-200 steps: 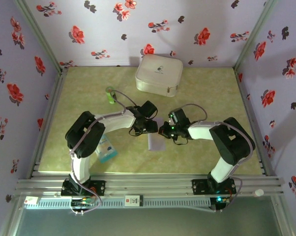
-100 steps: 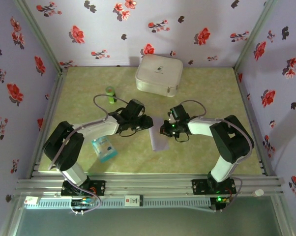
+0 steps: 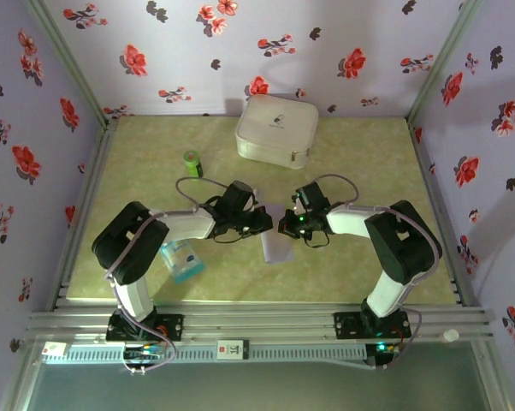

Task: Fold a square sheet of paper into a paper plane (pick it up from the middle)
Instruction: First fold the square sheet of paper in half at the center of the table.

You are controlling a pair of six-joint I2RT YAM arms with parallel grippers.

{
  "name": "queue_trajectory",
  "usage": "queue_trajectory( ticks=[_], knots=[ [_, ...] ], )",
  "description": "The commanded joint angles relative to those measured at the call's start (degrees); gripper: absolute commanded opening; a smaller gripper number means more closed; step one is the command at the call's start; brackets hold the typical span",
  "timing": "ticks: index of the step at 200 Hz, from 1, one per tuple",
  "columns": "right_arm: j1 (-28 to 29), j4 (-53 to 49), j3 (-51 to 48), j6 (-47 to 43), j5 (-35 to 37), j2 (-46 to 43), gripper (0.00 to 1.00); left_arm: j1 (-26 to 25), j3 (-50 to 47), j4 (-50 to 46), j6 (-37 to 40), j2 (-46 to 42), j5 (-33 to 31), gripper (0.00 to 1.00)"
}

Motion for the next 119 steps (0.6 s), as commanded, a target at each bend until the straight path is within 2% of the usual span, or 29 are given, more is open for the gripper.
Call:
queue_trajectory(
  ticks=[1, 119],
  knots=[
    [-0.36, -4.75, -1.85, 0.12, 2.74, 1.99, 0.00, 0.31, -0.79, 1.57, 0.38, 1.38, 1.15, 0.00],
    [-0.05, -4.67, -3.14, 1.07, 4.12, 1.51, 0.00, 0.56, -6.82, 0.08, 3.78, 4.38, -4.69, 0.00]
  ],
)
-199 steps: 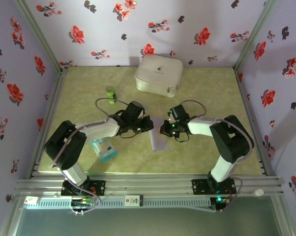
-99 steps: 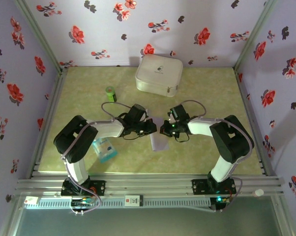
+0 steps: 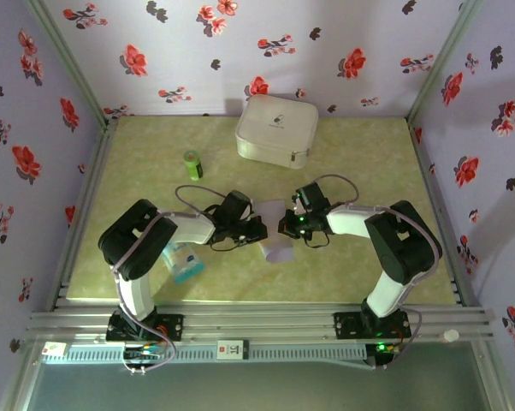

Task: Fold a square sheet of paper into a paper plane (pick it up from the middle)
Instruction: First fold the square sheet of paper in half at the center of the table.

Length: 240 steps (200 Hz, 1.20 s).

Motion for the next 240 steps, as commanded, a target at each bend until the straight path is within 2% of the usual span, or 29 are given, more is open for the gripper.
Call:
queue_trajectory(
  ticks=[1, 64, 118, 203, 240],
  knots=[
    [-0.03, -5.12, -2.81, 0.90, 4.21, 1.55, 0.00, 0.45, -1.86, -3.71, 2.21, 1.54, -3.58, 0.00],
    [0.07, -4.14, -3.76, 1.73, 4.46, 1.01, 0.00, 0.46, 2.86, -6.42, -3.15, -4.71, 0.48, 0.00],
    [0.26, -3.78, -4.19, 2.06, 4.69, 1.01, 0.00, -0.46, 1.88, -4.48, -6.79, -3.05, 5.07, 0.00],
    [0.60, -2.76, -5.30, 3.03, 5.94, 1.47, 0.00, -0.60, -3.27, -6.90, -5.29, 1.78, 4.07, 0.00],
    [0.96, -1.52, -6.14, 4.20, 6.19, 1.34, 0.00, -0.60, -3.89, -5.95, -6.88, -2.49, 2.60, 0.00]
  ],
)
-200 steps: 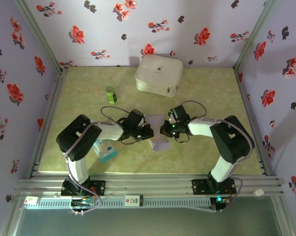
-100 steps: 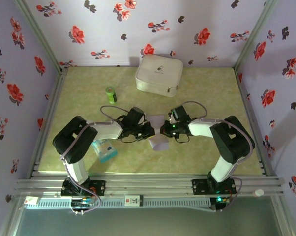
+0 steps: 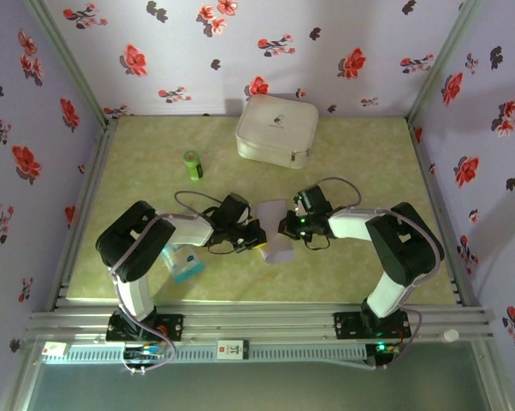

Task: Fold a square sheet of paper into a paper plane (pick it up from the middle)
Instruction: First fold the square sheet of paper in half at the center of the table.

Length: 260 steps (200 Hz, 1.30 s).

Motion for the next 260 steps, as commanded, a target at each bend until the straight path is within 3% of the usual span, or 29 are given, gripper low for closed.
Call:
queue_trajectory(
  ticks=[1, 46, 118, 196, 260],
  knots=[
    [0.61, -6.37, -3.14, 1.32, 5.92, 2.28, 0.00, -0.51, -2.09, -4.46, -0.83, -1.31, -1.88, 0.00],
    [0.87, -6.26, -3.50, 1.66, 6.38, 2.03, 0.00, -0.90, 0.07, -3.77, -2.15, -6.52, -0.93, 0.02],
    [1.29, -6.11, -3.65, 2.20, 6.54, 1.83, 0.00, -1.91, -0.58, -2.57, -3.21, -3.28, 1.75, 0.02],
    [2.09, -4.98, -4.76, 3.83, 7.56, 1.79, 0.00, -2.05, -1.68, -12.00, 1.85, 0.29, -1.68, 0.01],
    [2.36, -4.99, -4.78, 4.32, 8.16, 1.47, 0.00, -2.27, -0.74, -9.04, 0.88, -8.22, -0.31, 0.04]
  ],
)
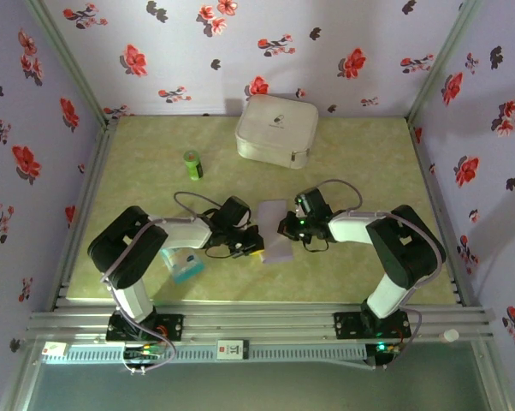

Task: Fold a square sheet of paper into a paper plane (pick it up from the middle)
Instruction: First fold the square sheet of paper in half at the center of the table.

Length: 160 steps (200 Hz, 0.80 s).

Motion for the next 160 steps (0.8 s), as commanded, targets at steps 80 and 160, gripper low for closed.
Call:
queue_trajectory(
  ticks=[80, 160],
  knots=[
    [1.34, -7.17, -3.78, 1.00, 5.36, 2.64, 0.00, -1.48, -1.59, 5.07, -0.95, 1.42, 5.66, 0.05],
    [1.37, -6.92, -4.11, 0.91, 5.71, 3.09, 0.00, -2.38, -3.04, -4.67, 5.44, 1.62, 3.29, 0.06]
  ],
)
